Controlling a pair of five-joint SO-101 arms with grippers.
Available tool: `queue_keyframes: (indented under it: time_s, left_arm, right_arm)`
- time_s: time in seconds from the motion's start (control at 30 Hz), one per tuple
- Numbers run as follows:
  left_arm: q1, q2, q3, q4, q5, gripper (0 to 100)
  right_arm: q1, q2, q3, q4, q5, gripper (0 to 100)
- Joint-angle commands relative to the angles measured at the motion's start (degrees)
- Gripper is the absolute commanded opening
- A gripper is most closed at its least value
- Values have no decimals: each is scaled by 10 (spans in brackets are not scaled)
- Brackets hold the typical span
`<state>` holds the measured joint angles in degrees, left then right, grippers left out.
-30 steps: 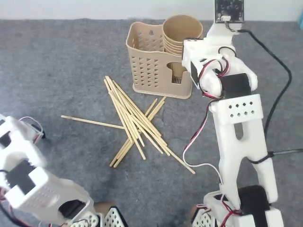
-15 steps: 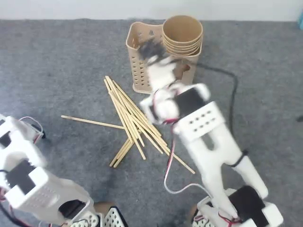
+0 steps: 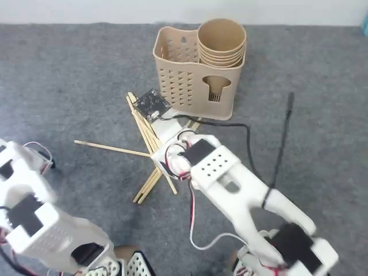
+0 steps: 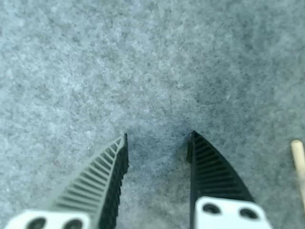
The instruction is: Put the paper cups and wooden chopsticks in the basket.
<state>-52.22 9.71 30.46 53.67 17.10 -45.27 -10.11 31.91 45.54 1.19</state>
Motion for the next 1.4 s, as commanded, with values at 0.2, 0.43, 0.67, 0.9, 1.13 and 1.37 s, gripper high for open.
queue_keyframes:
  time_s: [0.2, 0.43, 0.67, 0.9, 1.13, 1.37]
  left_arm:
    - [6, 4, -9, 4, -6, 195]
    - [6, 4, -9, 4, -6, 195]
    - [5, 4, -9, 4, -6, 195]
    - [5, 4, -9, 4, -6, 195]
    - [5, 4, -9, 4, -6, 195]
    - [5, 4, -9, 4, -6, 195]
  right_arm:
    - [0, 137, -61, -59, 40, 155]
    - [29, 199, -117, -36, 41, 130]
    - [41, 168, -131, 22, 41, 8]
    - [41, 13, -127, 118, 40, 9]
    - [41, -184, -129, 153, 42, 8]
    - [64, -240, -66, 144, 105, 18]
